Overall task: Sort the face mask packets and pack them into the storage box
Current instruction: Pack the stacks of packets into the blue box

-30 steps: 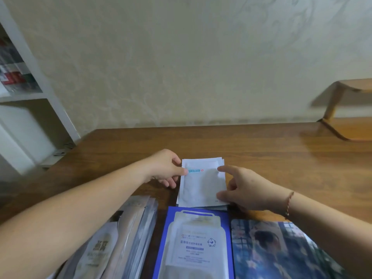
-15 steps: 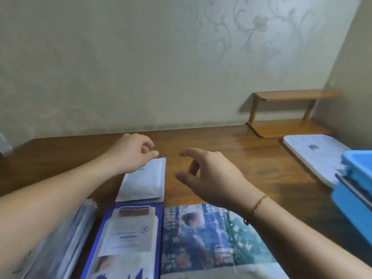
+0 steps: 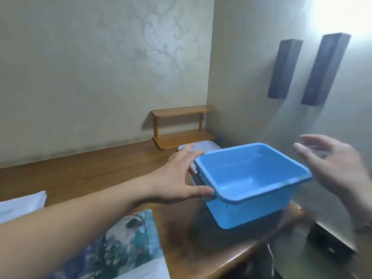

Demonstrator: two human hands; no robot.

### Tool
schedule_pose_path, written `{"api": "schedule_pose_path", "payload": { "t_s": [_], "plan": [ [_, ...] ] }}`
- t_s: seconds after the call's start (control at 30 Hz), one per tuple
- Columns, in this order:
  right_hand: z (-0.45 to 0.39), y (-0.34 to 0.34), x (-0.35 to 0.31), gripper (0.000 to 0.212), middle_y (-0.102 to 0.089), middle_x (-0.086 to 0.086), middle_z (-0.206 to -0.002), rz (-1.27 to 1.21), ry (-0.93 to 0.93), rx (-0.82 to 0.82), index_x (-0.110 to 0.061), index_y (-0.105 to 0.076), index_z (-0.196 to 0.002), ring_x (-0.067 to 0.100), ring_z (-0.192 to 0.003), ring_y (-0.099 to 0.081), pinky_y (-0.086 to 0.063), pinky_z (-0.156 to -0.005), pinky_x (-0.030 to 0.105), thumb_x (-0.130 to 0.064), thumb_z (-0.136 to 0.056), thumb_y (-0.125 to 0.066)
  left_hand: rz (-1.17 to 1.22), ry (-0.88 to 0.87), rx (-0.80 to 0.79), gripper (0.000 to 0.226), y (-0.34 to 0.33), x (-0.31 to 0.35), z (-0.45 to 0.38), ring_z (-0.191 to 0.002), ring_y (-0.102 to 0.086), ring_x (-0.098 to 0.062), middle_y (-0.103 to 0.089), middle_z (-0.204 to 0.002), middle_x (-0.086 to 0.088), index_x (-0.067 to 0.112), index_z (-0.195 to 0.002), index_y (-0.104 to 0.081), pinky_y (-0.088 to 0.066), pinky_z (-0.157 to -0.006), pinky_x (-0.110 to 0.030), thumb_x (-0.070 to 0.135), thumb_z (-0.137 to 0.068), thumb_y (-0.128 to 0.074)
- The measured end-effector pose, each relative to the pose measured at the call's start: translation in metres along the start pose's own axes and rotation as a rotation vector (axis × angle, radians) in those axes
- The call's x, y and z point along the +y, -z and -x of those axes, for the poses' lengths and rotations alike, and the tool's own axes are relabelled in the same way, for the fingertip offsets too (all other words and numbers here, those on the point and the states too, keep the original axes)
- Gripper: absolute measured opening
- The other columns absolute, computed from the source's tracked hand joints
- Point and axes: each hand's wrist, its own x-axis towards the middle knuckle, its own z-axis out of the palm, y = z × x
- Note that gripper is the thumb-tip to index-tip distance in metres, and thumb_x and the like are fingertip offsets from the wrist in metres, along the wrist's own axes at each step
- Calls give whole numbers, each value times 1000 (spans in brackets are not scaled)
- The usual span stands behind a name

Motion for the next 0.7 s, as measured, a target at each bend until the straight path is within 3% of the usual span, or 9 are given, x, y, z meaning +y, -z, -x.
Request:
{"api": "schedule_pose_path", "payload": {
  "t_s": [0.07,0.13,0.23,0.33,0.47,0.57,0.63,0.7],
  "plan": [
    [-24,-1,22,42,-67,1,-120,64,-91,-230,-20,-65,-122,22,-116,-60,-46,-99,40,-43,-87,-66,-31,-71,-1,116,-9,5,-5,-148,13,0,17,-159,27,44,-153,-5,-7,-123,-42,87,-61,-60],
    [-36,-6,37,42,-67,-3,-120,19,-130,-425,-20,-63,-125,16,-110,-62,-49,-94,35,-40,-89,-65,-27,-153,8,113,-14,7,-8,-146,15,3,18,-157,31,50,-151,-6,-6,-123,-41,87,-57,-58],
    [-43,-14,59,26,-72,-11,-110,-112,-172,-582,-29,-67,-115,12,-102,-68,-55,-93,38,-37,-92,-62,-32,-247,18,98,-16,12,-15,-146,9,5,7,-158,31,52,-146,-26,-7,-121,-36,84,-60,-61],
    [-46,-17,68,22,-74,-1,-106,-263,-229,-595,-26,-69,-113,23,-101,-70,-56,-90,45,-24,-93,-59,10,-230,22,82,-20,15,-20,-143,-1,11,-6,-156,31,53,-134,-45,-12,-116,-25,81,-60,-66],
    [-41,-21,68,27,-74,13,-104,-367,-301,-582,-15,-70,-110,24,-81,-70,-59,-76,39,-6,-94,-50,25,-281,86,60,-26,14,-22,-135,-30,11,-40,-144,27,42,-105,-68,-30,-113,-24,82,-60,-66],
    [-39,-22,68,28,-73,17,-96,-378,-318,-558,-9,-72,-103,24,-74,-65,-58,-74,41,-2,-92,-47,50,-308,110,50,-27,15,-20,-121,-49,0,-60,-120,25,35,-83,-71,-44,-98,-25,80,-63,-66],
    [-39,-20,63,28,-72,16,-91,-381,-323,-557,-8,-73,-103,25,-73,-63,-58,-74,43,-1,-91,-48,66,-357,122,45,-24,16,-19,-107,-56,-7,-65,-103,20,29,-81,-73,-49,-84,-24,72,-67,-70],
    [-39,-19,51,28,-71,14,-88,-401,-323,-552,-8,-73,-102,24,-70,-62,-58,-64,36,0,-91,-48,78,-403,146,40,-14,12,-15,-98,-59,-12,-67,-94,15,23,-83,-74,-51,-79,-27,61,-71,-75]
  ]
}}
